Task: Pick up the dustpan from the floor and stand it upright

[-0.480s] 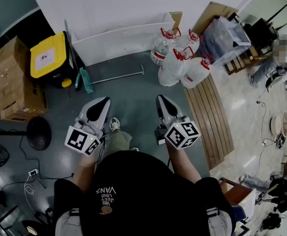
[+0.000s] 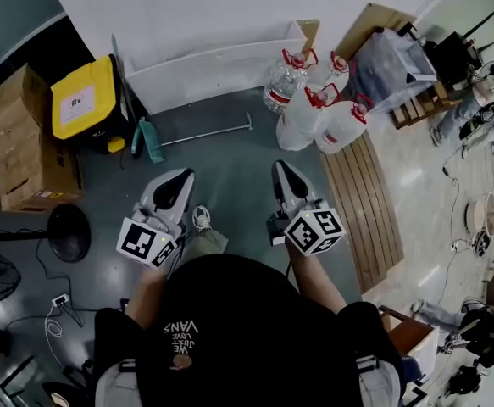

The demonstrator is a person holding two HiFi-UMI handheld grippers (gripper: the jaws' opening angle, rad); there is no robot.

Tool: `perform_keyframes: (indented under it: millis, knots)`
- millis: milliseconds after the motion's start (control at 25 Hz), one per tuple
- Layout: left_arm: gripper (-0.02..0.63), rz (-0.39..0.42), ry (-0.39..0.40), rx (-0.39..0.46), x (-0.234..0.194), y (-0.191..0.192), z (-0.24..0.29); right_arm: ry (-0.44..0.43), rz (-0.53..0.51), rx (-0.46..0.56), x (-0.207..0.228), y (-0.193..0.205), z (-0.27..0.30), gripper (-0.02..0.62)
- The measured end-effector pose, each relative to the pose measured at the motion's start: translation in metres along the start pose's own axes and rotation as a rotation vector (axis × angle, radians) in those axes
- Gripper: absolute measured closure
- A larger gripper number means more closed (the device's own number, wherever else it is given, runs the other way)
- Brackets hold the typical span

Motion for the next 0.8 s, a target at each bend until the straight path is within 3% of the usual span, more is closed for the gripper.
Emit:
perform_keyframes:
  millis: [240, 360, 480, 800]
  knots:
    - [0.551, -0.014, 0.051, -0.014, -0.052, 0.005, 0.024, 0.043, -0.007, -0.015, 0.007, 0.004, 0.054, 0.590]
    - [0.551, -0.011, 0.074, -0.020, -0.086, 0.004, 0.037, 0.078, -0.010, -0.016, 0.012, 0.002, 0.087, 0.537]
    - [0.548, -0.009, 0.096, -0.027, -0.117, 0.005, 0.049, 0.110, -0.014, -0.006, 0.017, -0.003, 0.115, 0.535]
    - [0.477, -0.042, 0.129, -0.096, -0.160, 0.030, 0.075, 0.192, 0.008, -0.031, 0.039, 0.000, 0.154, 0.480]
Point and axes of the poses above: the fingertips, and each gripper's own axes: z forward along the fingers, x to its right, y out of its underside, the point moved 1 cm from there along -z, backward along the fingers
